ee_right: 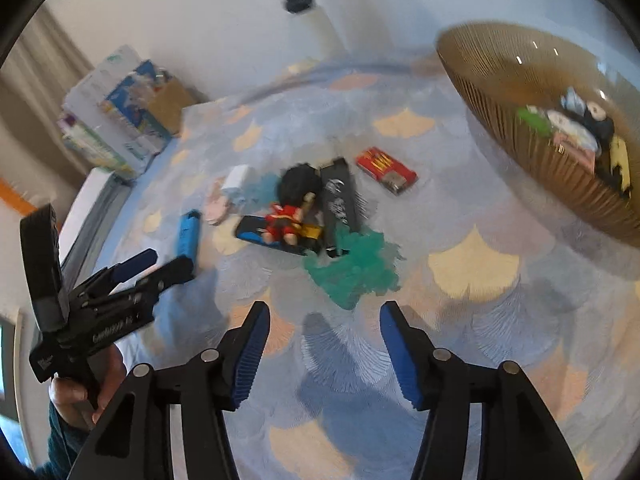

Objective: Organize rigid objects
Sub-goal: 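Grasp the blue USB box with the left tool and lift it, then grasp the green frog toy with the right tool while the left tool carries the USB box to the bowl, then open both tools over the amber bowl and withdraw toward the remaining items, then grasp the pink rounded case with the left tool while the right tool grasps the red lighter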

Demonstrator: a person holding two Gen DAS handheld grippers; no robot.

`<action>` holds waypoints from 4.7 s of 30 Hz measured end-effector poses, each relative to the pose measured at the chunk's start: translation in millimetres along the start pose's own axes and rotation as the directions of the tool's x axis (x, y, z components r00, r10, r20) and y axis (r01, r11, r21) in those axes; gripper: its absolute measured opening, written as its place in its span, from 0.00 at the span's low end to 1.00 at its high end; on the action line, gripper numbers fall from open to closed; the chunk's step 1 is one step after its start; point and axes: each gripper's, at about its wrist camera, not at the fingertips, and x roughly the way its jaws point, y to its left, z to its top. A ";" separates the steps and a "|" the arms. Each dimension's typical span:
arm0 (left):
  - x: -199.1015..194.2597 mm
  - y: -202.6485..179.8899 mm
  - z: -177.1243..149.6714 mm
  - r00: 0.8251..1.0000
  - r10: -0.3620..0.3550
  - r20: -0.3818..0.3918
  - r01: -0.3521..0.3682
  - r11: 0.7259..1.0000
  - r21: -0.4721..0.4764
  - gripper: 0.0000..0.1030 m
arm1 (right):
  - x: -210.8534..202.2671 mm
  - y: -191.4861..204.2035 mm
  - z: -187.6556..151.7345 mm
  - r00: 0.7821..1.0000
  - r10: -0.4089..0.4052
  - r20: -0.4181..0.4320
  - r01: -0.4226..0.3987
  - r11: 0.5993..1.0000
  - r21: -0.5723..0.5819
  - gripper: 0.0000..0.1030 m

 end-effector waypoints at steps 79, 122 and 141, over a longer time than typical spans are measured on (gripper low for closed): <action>-31.1 -261.6 95.4 0.920 -0.376 0.109 0.339 0.905 0.257 0.21 | -169.2 -136.6 54.4 0.919 -0.307 0.248 0.292 0.952 0.096 0.42; -17.5 27.7 -18.7 0.983 0.046 0.179 -0.018 0.988 -0.153 0.65 | -17.0 -23.7 -37.1 0.970 -0.154 0.186 0.177 0.978 -0.114 0.60; 30.2 -18.1 25.6 0.999 -0.017 0.027 0.015 0.998 0.053 0.65 | 24.4 -21.9 43.5 0.959 -0.245 0.144 0.239 0.969 0.055 0.51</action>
